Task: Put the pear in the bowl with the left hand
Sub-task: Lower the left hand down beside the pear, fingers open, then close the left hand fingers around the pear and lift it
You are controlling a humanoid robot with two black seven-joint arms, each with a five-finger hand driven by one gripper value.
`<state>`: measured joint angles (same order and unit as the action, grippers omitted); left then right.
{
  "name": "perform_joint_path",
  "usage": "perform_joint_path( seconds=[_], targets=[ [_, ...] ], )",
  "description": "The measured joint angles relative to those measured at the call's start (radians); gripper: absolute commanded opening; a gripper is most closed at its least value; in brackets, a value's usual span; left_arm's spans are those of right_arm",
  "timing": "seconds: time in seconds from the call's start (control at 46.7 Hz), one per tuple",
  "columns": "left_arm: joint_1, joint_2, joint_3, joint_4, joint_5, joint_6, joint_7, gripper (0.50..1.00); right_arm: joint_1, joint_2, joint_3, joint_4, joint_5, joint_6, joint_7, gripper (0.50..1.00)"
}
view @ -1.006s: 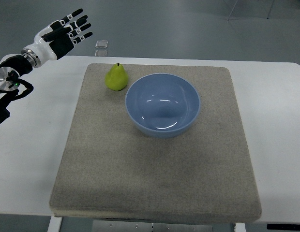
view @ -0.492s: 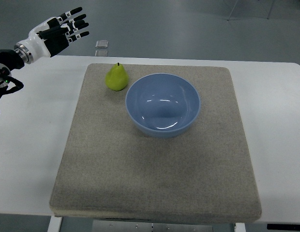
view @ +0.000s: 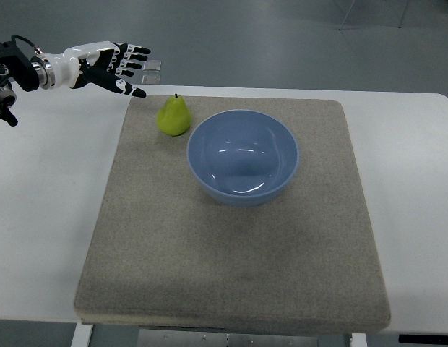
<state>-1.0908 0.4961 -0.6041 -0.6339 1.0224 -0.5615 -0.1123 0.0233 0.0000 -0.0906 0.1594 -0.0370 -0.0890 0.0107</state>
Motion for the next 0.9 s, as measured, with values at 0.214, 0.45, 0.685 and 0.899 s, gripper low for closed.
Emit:
perform_joint_path(
  seconds=[0.214,0.45,0.685,0.899],
  targets=[
    [-0.040,-0.006,0.021,-0.010,0.206,0.000,-0.009,0.994,0.000,0.000,0.000,0.000,0.000,0.000,0.000,0.926],
    [-0.065,-0.054,0.118,-0.013,0.317,0.017,-0.014,0.988,0.000,0.000,0.000,0.000,0.000,0.000,0.000,0.926],
    [-0.037,-0.150,0.160,0.011,0.460,0.176,-0.016,0.988,0.001,0.000,0.000,0.000,0.000,0.000,0.000,0.926],
    [-0.031,-0.188,0.194,0.029,0.495,0.218,-0.017,0.986,0.000,0.000,0.000,0.000,0.000,0.000,0.000,0.924]
  ],
)
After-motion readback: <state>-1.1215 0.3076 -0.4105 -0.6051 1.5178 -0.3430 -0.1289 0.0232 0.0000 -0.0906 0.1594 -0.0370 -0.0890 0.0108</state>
